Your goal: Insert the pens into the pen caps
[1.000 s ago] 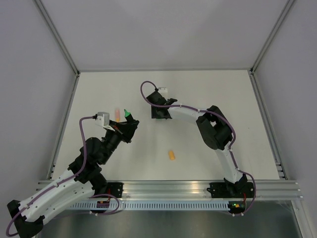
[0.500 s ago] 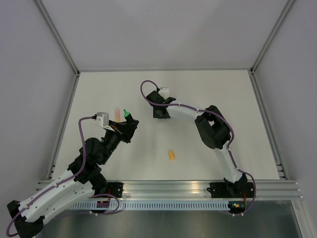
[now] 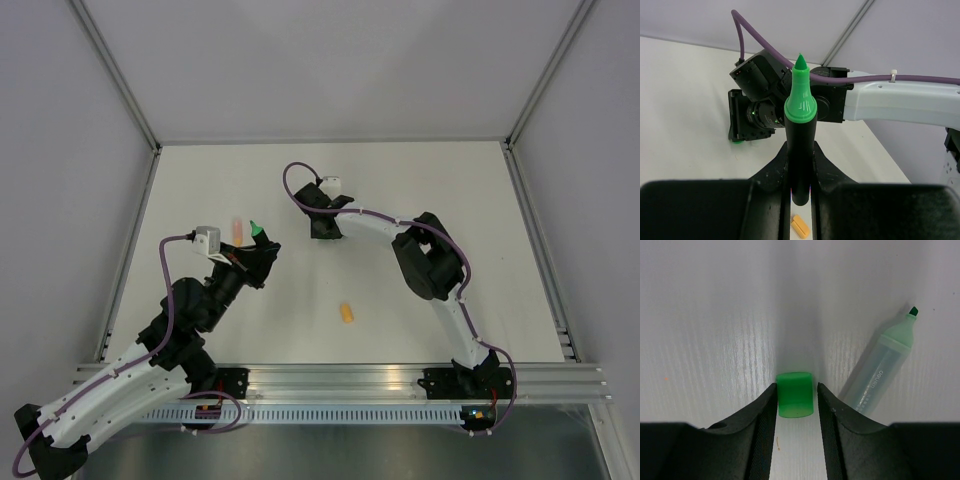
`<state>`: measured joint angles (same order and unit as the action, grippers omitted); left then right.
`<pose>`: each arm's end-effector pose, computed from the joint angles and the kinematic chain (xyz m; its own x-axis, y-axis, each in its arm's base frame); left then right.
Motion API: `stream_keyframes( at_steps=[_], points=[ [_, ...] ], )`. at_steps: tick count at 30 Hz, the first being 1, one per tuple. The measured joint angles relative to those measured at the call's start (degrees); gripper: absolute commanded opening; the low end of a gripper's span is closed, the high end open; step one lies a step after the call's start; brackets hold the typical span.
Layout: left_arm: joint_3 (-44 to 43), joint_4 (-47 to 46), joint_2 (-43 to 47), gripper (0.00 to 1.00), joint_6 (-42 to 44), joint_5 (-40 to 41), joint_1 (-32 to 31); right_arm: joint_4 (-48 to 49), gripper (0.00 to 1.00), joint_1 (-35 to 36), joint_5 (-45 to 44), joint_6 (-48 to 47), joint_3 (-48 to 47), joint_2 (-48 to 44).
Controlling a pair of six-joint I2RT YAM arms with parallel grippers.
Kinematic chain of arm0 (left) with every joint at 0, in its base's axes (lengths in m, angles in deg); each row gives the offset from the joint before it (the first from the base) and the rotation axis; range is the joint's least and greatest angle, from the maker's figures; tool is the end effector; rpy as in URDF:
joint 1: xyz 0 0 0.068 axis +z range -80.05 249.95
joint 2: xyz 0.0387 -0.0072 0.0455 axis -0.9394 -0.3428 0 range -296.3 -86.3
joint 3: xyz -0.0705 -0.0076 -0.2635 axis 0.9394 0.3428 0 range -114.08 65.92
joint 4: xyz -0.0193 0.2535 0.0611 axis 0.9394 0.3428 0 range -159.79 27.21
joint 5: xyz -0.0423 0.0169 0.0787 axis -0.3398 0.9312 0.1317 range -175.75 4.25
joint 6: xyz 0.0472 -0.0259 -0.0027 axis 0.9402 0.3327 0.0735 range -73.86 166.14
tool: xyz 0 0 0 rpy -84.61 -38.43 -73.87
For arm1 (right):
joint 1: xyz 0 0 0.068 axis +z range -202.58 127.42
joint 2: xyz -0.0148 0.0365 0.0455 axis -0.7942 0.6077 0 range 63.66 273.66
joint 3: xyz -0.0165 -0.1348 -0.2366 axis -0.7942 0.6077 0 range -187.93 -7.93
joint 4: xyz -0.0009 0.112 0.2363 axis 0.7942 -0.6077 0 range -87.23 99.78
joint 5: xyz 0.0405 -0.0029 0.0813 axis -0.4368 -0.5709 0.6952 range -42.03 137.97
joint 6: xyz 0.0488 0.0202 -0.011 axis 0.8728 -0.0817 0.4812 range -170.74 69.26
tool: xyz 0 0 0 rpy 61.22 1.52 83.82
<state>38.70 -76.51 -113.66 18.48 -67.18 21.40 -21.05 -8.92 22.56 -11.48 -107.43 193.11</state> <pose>0.0995 -0.0958 0.3066 -0.1655 -0.4775 -0.8629 0.4791 0.7258 -0.4935 0.3591 0.3215 0.1544 -0.7876 0.0387 -0.6150 0.0341 0.9992 0.0191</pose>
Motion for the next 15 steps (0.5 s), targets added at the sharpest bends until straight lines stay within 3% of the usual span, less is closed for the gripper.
stream_keyframes(
  at_steps=[5,15],
  points=[
    [0.00,0.00,-0.02,0.02,0.00,-0.02,0.00,-0.96,0.36,0.02,0.02,-0.04,-1.07,0.59],
    [0.00,-0.17,-2.25,0.02,0.00,-0.90,0.00,-0.87,0.05,0.07,0.04,-1.73,-1.16,0.59]
  ],
)
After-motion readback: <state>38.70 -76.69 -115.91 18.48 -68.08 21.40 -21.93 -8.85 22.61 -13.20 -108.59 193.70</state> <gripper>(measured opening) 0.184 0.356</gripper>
